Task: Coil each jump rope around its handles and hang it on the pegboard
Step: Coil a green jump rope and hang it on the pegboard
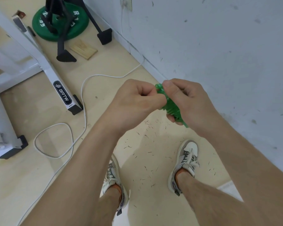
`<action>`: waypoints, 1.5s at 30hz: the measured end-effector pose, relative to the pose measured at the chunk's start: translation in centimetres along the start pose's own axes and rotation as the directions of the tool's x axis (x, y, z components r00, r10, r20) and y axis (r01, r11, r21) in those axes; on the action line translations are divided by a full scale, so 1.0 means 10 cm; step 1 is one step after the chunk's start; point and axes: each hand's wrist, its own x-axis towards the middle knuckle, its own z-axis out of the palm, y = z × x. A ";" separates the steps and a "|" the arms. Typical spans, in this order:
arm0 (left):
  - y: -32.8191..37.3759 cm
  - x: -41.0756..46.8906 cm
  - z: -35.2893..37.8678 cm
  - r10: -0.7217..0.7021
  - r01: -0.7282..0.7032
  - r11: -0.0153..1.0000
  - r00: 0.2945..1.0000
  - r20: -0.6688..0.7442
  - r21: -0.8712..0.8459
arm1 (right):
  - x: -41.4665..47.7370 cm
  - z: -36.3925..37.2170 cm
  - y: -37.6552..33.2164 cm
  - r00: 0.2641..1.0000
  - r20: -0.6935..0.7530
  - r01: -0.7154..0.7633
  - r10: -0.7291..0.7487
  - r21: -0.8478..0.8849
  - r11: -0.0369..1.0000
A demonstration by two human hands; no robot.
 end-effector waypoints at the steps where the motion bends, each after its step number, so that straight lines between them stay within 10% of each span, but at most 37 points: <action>1: -0.01 -0.02 0.00 0.034 -0.034 0.999 0.999 0.000 -0.035 | 0.01 0.00 -0.02 0.999 0.035 -0.045 0.042 0.094 0.995; 8: -0.13 0.01 0.03 0.069 -0.112 0.914 0.990 -0.124 -0.390 | 0.06 -0.02 0.00 0.926 0.253 -0.374 0.279 0.522 0.767; 14: -0.15 0.05 0.00 -0.116 0.023 0.818 0.985 -0.126 -0.574 | 0.05 -0.02 -0.04 0.995 0.023 -0.101 0.100 0.021 0.995; 23: -0.12 0.07 0.12 -0.097 0.099 0.799 0.995 0.035 -0.593 | 0.04 0.14 0.13 0.934 -0.170 0.180 -0.315 -0.539 0.823; 28: -0.13 0.07 0.14 0.027 -0.006 0.895 0.999 0.040 -0.446 | 0.05 0.20 0.06 0.980 -0.198 -0.038 0.027 -0.052 0.998; 33: -0.17 0.06 -0.02 0.040 0.027 0.811 0.994 0.102 -0.584 | 0.04 0.13 -0.03 0.946 0.138 -0.324 0.293 0.355 0.877; 38: -0.15 0.01 -0.10 0.003 0.160 0.564 0.981 0.196 -0.810 | 0.05 0.08 -0.02 0.933 0.335 -0.248 0.131 0.334 0.909; 45: 0.20 -0.28 -0.15 -0.028 0.063 0.696 0.998 0.060 -0.715 | -0.24 -0.03 -0.50 0.966 0.257 -0.013 0.006 0.026 1.000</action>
